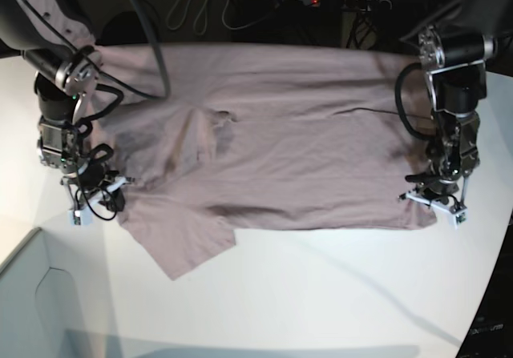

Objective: Layout the t-shirt on the table in an organized manner, then fold the t-shirt properly
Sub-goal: 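Move both grippers along the shirt sides and grasp the hem corners, then lift the hem with both grippers and fold it over toward the collar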

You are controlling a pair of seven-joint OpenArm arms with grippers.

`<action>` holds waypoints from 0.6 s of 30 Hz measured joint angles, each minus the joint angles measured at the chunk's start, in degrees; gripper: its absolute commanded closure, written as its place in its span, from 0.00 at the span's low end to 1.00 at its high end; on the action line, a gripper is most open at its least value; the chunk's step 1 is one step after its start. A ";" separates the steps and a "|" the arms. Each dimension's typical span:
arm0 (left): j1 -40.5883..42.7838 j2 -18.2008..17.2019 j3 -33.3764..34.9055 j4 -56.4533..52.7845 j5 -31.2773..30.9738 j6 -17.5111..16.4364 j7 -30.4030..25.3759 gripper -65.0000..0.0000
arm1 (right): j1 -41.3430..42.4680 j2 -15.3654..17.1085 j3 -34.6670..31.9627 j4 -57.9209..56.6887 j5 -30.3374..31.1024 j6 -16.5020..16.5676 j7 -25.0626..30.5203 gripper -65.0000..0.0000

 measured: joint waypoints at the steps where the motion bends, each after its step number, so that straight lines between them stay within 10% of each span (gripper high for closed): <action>1: 0.46 0.04 0.00 1.38 -0.09 -0.17 1.42 1.00 | -0.09 -0.02 0.04 0.00 0.00 0.00 0.50 1.00; 18: 7.74 0.04 0.02 15.89 -9.64 0.22 3.82 1.00 | -2.03 -0.92 8.44 7.17 -1.29 1.55 1.18 1.00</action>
